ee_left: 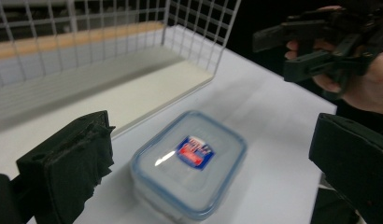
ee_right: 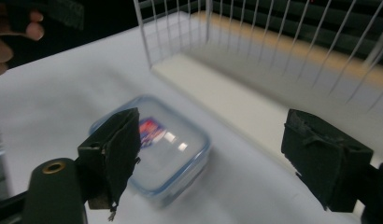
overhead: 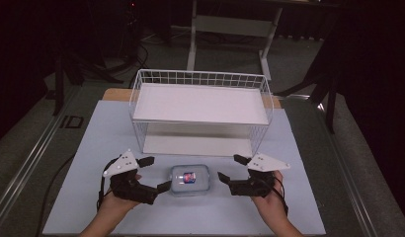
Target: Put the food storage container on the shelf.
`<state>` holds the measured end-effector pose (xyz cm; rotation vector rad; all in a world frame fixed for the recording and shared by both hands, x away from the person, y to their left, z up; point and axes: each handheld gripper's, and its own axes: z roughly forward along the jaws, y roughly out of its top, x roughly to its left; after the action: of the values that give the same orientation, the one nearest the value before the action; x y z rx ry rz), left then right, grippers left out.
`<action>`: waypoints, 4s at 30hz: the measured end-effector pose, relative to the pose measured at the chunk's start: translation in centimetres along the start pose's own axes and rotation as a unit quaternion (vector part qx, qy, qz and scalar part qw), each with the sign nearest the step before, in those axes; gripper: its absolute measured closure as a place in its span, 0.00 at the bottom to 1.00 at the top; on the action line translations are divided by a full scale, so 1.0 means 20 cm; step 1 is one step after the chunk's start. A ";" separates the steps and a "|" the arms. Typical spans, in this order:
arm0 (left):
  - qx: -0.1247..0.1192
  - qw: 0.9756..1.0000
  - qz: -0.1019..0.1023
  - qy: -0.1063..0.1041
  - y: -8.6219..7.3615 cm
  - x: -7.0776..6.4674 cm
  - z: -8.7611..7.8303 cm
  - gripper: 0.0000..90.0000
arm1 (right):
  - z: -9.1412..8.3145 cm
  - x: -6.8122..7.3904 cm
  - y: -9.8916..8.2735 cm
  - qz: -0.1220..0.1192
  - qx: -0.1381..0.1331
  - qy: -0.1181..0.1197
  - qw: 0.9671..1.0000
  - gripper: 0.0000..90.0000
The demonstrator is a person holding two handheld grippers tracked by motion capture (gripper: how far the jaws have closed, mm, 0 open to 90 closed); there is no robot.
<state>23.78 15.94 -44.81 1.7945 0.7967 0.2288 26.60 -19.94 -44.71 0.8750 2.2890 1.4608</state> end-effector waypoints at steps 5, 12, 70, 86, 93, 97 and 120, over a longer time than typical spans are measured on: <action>0.044 0.999 -0.025 0.010 -0.03 0.04 0.07 0.00 | 0.07 -0.04 -0.04 0.025 0.017 0.026 0.999 0.21; 0.082 0.990 -0.111 0.017 -0.11 0.09 0.16 0.00 | 0.19 -0.03 -0.07 0.092 0.073 0.034 0.992 0.12; 0.152 0.948 -0.281 0.003 -0.24 0.10 0.31 0.48 | 0.38 -0.04 -0.16 0.331 0.188 0.085 0.921 0.51; 0.110 0.964 -0.239 0.034 -0.10 0.11 0.38 0.49 | 0.34 -0.07 -0.04 0.276 0.136 0.042 0.950 0.50; 0.108 0.969 -0.220 0.043 -0.03 0.14 0.42 0.49 | 0.35 -0.13 -0.01 0.277 0.113 0.030 0.954 0.50; 0.097 0.972 -0.208 0.046 0.02 0.18 0.45 0.49 | 0.36 -0.16 0.01 0.274 0.095 0.023 0.957 0.50; 0.066 0.971 -0.222 0.052 0.01 0.37 0.58 0.49 | 0.52 -0.27 0.02 0.267 0.076 -0.008 0.961 0.49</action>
<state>35.49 11.62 -50.72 1.6837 1.2895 -0.0270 36.53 -15.83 -49.47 1.6435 2.2803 1.4654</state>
